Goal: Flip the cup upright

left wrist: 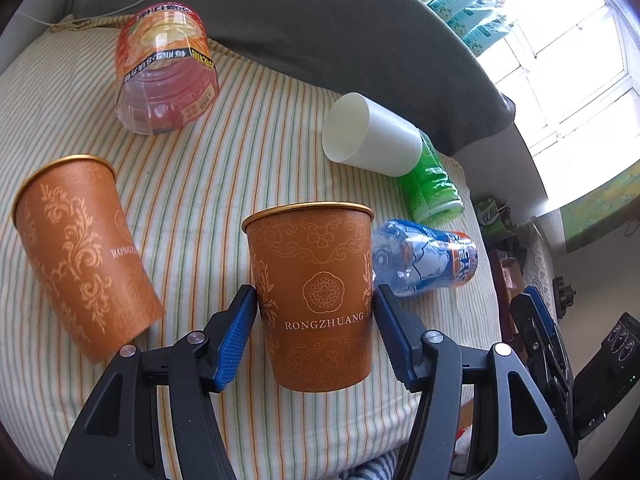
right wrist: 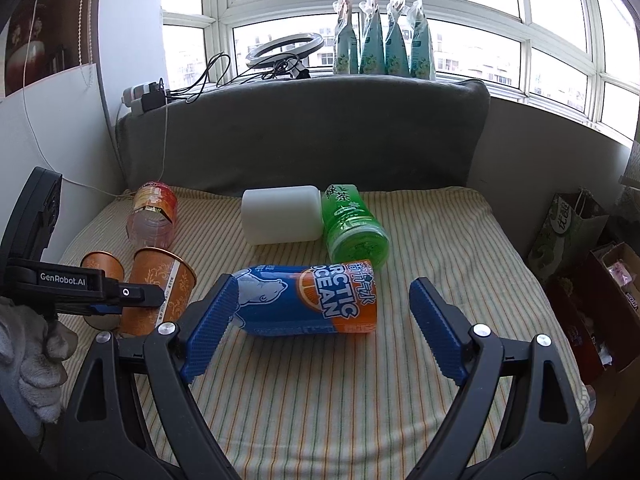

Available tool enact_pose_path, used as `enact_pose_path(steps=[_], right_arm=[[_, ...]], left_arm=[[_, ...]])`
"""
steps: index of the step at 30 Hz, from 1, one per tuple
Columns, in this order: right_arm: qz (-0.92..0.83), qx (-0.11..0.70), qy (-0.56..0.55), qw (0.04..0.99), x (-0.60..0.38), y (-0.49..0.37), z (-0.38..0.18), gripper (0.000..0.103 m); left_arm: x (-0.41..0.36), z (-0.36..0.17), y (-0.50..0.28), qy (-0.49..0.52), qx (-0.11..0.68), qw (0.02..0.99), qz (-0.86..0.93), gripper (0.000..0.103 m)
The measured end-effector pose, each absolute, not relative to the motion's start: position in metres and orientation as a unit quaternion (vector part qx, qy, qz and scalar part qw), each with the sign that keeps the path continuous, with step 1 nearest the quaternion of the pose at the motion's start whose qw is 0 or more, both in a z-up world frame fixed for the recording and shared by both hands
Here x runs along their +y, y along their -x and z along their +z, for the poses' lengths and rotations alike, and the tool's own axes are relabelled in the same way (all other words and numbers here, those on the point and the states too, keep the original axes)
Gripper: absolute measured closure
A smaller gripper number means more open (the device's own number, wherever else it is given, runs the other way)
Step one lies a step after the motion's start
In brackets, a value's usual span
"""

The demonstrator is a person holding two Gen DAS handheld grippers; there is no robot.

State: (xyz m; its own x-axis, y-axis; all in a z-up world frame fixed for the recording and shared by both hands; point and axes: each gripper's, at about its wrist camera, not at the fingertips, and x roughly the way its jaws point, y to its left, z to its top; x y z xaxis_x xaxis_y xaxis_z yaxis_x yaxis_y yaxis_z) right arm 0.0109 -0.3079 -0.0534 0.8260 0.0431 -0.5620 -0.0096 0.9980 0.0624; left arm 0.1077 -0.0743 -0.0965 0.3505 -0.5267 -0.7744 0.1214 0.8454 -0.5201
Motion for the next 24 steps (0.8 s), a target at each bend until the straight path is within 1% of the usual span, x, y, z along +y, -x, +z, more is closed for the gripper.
enact_pose_path(steps=[11,24], right_arm=[[0.035,0.305,-0.012,0.952,-0.286,-0.007,-0.056,0.013],[0.046,0.315,-0.008,0.948,-0.274,0.0,-0.06,0.013]], left_arm=[[-0.079,-0.108,-0.073,0.196,0.544,0.785,-0.22,0.043],[-0.08,-0.113,-0.071,0.196,0.547,0.783,-0.224,0.043]])
